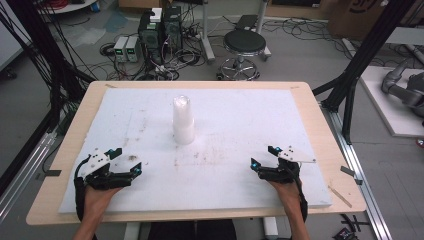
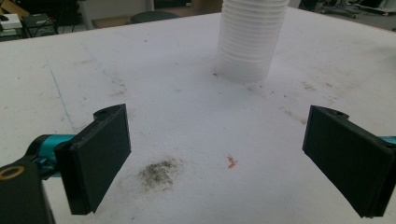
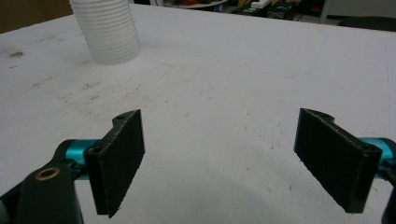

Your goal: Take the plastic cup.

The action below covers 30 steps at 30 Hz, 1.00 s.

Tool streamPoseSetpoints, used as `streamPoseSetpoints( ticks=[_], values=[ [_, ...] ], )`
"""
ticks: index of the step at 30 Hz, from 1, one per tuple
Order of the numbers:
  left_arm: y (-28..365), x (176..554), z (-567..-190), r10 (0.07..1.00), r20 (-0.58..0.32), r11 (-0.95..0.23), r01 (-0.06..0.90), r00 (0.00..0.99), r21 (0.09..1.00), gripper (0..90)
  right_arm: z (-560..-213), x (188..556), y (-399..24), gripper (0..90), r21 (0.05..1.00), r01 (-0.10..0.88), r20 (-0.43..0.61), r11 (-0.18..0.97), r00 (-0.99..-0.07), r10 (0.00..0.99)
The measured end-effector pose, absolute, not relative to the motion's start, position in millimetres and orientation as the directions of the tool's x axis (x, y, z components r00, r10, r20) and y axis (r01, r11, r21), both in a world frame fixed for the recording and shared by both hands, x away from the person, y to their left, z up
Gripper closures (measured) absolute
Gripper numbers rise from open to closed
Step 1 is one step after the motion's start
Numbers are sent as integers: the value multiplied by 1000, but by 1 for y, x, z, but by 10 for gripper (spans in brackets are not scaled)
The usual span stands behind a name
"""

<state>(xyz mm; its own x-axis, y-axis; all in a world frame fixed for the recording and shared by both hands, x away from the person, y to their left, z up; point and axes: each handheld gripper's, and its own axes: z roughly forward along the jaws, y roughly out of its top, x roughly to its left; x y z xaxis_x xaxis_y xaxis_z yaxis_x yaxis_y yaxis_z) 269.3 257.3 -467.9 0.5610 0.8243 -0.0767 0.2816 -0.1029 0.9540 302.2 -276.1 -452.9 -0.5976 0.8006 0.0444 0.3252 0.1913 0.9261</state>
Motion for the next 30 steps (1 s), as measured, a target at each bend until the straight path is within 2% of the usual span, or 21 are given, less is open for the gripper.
streamPoseSetpoints(
  ticks=[20, 30],
  values=[
    [257, 270, -468, 820, -75, -108, 282, 567, 953, 76, -453, 305, -275, 158, 916, 350, 60, 197, -605, 794],
    [261, 270, -466, 816, -117, -76, 306, 566, 949, 76, -453, 304, -275, 158, 917, 343, 51, 203, -606, 794]
  ],
)
